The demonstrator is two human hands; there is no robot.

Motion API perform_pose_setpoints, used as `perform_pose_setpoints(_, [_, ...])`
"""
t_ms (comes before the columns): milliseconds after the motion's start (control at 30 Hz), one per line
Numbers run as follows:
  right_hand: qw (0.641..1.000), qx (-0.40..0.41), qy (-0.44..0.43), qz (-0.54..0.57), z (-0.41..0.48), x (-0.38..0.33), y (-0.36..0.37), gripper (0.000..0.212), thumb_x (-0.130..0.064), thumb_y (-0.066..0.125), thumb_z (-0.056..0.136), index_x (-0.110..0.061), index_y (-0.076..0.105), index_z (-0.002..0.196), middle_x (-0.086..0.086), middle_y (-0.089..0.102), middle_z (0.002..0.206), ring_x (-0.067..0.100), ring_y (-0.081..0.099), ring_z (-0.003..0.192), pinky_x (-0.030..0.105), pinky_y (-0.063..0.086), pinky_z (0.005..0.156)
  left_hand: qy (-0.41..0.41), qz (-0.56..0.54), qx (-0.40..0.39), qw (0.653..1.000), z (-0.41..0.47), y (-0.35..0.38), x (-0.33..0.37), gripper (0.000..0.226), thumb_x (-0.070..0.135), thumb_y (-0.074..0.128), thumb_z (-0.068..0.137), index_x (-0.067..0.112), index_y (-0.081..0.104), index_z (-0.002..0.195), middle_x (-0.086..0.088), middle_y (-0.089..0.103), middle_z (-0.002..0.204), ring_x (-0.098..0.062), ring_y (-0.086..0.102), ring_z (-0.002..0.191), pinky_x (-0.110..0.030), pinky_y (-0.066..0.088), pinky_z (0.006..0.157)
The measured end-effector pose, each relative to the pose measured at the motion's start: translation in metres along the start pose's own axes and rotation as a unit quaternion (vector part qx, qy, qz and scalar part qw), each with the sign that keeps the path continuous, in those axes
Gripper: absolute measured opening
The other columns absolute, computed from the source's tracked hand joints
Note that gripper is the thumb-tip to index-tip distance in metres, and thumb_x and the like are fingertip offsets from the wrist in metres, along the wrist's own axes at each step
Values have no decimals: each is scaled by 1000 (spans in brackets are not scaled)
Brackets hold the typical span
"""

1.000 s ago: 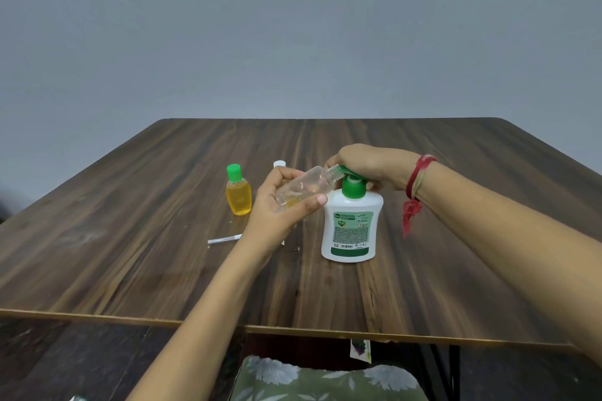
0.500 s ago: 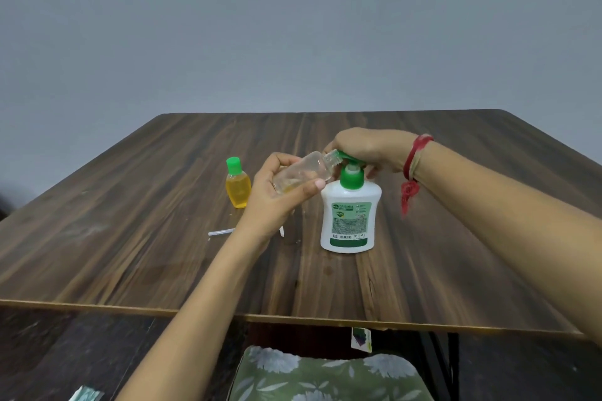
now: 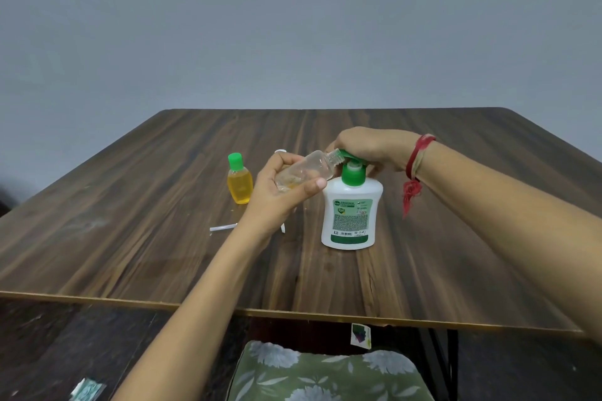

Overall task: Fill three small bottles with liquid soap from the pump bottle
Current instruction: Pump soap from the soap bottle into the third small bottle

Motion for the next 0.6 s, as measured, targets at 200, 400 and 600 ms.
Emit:
perform_pose_setpoints(200, [1000,-3,-14,12,0,-1,6,20,-13,39,84,-13,58,77,9,55,77,20,44,58,28,37,55,2,-2,-7,1000,0,-1,-2,32,7,77,73,14,52,92,12,63,68,4,49,45,-8,36,44])
perform_pose_setpoints(400, [1000,4,-11,2,1,-2,-2,31,-19,39,83,-9,65,96,9,62,87,22,50,72,34,41,67,10,-17,-1,1000,2,-2,-1,30,9,76,73,17,54,91,16,62,65,5,51,48,-7,37,46])
perform_pose_setpoints(600, [1000,-5,-4,-9,-1,-1,1,26,-17,39,84,-13,64,89,10,60,85,24,49,70,36,42,69,-6,-21,-9,1000,-2,2,-5,34,12,78,71,16,52,92,17,61,60,2,44,43,-11,35,43])
Point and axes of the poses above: each hand's wrist, its own z-axis towards the middle knuckle, its own y-axis out of the palm, x = y × z, the point moved 9 cm from there along z, towards the middle knuckle
